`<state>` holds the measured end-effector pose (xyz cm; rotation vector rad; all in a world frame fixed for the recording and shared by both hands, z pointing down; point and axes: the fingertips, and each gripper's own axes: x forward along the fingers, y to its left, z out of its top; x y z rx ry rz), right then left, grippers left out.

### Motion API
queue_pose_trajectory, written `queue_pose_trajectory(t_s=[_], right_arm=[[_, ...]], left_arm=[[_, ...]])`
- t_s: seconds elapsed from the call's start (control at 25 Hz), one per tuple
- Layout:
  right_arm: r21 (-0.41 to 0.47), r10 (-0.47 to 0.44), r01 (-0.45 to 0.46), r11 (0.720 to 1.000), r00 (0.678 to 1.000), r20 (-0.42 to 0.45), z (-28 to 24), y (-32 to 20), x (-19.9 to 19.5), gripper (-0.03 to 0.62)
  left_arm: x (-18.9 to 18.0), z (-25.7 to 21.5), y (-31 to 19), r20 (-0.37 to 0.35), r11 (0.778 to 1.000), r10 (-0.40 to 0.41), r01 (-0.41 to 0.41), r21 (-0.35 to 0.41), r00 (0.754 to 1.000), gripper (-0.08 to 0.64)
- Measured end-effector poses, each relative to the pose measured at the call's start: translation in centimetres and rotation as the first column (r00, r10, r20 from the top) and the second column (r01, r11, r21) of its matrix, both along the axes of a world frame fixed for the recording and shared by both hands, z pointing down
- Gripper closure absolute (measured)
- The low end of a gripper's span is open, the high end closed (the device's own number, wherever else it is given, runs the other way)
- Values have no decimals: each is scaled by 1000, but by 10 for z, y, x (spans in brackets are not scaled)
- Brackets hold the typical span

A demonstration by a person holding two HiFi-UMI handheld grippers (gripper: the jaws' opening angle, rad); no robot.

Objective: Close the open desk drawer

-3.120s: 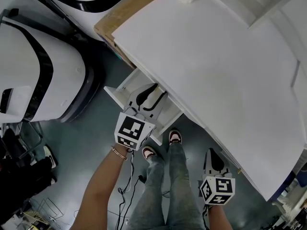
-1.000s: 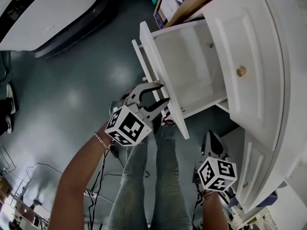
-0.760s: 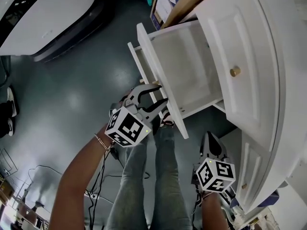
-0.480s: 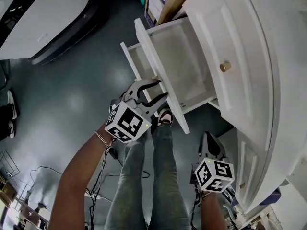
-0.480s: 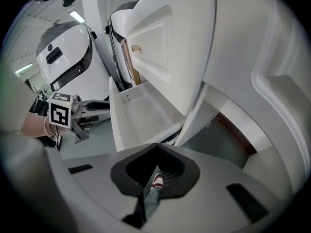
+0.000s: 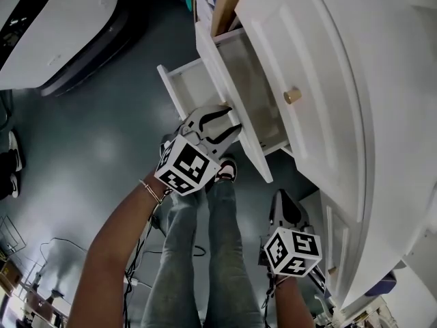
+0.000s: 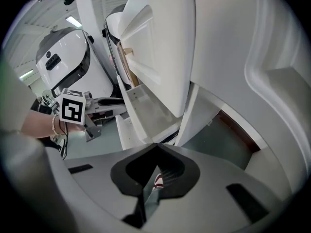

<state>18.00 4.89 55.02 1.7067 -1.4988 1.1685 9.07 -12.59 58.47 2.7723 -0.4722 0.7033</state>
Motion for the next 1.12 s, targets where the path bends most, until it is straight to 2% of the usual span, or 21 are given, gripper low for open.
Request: queue_pose_trajectory(t_s=[0.32, 0.6, 1.12], right_arm=[[-7, -23, 24, 1000, 1000, 11, 2, -6, 10, 586], [-28, -20, 21, 999, 999, 31, 5, -5, 14, 586], [-23, -35, 36, 999, 998, 50, 4, -4, 17, 586]], left_arm=[[39, -1, -12, -14, 1000, -27, 27, -4, 1000, 416], [55, -1, -19, -35, 999, -35, 35, -4, 999, 413], [86, -2, -28, -28, 999, -45, 46, 25, 999, 418]])
